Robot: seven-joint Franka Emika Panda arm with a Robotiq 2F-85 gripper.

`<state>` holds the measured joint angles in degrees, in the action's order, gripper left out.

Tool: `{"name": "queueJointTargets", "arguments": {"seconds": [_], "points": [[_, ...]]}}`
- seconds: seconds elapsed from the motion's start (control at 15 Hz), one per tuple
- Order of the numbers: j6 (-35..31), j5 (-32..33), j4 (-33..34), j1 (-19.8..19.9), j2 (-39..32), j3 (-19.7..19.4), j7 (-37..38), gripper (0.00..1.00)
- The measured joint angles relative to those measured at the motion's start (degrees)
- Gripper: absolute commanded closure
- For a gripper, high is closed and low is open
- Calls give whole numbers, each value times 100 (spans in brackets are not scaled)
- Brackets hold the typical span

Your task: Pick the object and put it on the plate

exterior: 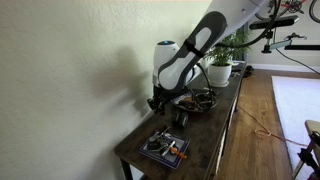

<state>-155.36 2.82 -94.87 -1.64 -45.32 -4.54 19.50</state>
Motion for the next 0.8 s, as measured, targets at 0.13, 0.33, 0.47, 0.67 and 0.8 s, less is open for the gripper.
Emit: {"name": "queueJointTargets", "arguments": {"seconds": [0.13, 0.33, 0.47, 0.67, 0.8], "points": [[-181, -1, -259, 1, 264, -1, -46, 80], [-340, -1, -703, 2, 708, -24, -69, 80], [-387, -1, -979, 0, 979, -89, -71, 80], [-390, 9, -1304, -4, 1298, -278, -71, 80], [-391, 22, -1461, -12, 1449, -432, -71, 80]]}}
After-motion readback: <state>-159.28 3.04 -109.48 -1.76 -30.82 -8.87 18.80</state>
